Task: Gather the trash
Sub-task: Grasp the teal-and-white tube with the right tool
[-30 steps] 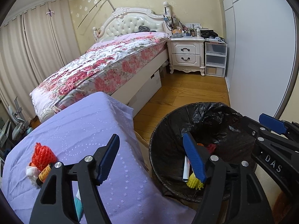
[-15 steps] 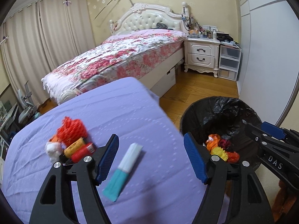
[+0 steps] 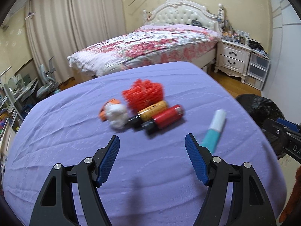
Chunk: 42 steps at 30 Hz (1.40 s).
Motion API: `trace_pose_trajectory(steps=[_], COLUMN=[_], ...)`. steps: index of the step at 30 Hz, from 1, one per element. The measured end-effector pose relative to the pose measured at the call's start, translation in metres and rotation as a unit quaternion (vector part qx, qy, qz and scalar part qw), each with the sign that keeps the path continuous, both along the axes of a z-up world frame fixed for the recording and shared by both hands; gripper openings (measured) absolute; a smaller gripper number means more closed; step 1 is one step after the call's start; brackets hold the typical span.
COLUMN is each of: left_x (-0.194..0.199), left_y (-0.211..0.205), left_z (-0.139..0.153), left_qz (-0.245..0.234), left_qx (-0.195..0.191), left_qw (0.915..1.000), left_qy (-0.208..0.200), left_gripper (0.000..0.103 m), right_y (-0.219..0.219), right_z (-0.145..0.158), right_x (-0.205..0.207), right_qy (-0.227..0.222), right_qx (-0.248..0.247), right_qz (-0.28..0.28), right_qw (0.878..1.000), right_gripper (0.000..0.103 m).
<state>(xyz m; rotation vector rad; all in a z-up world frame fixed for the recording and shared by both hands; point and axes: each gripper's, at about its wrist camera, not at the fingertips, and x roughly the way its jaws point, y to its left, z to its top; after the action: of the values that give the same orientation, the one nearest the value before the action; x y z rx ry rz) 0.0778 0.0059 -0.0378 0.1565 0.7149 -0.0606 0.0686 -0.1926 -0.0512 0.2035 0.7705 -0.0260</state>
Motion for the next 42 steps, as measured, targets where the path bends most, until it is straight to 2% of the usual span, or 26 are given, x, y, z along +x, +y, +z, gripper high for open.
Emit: trace_pose_trajectory(steps=[9, 16, 35, 40, 42], left_x=[0.0, 0.002, 0.005, 0.011, 0.015], left_y=[0.062, 0.089, 0.1, 0.099, 0.099], left_z=[-0.006, -0.01, -0.011, -0.012, -0.012], left_qz=[0.063, 0.085, 0.089, 0.083, 0.082], left_qx=[-0.01, -0.023, -0.044, -0.05, -0.056], left_qw=[0.998, 0.996, 0.9949, 0.995, 0.9948], left_qy=[0.007, 0.012, 0.02, 0.024, 0.024], left_gripper=[0.07, 0.07, 0.07, 0.072, 0.072], right_y=[0.056, 0.085, 0.099, 0.109, 0.109], right_z=[-0.004, -0.01, -0.016, -0.017, -0.017], right_x=[0.02, 0.041, 0.049, 0.055, 0.056], right_qy=[0.021, 0.043, 0.051, 0.045, 0.045], right_qx=[0.0, 0.006, -0.012, -0.037, -0.04], right_qz=[0.059, 0.081, 0.082, 0.088, 0.089], right_qw=[0.998, 0.996, 0.995, 0.994, 0.994], right_gripper=[0.049, 0.049, 0.049, 0.034, 0.024])
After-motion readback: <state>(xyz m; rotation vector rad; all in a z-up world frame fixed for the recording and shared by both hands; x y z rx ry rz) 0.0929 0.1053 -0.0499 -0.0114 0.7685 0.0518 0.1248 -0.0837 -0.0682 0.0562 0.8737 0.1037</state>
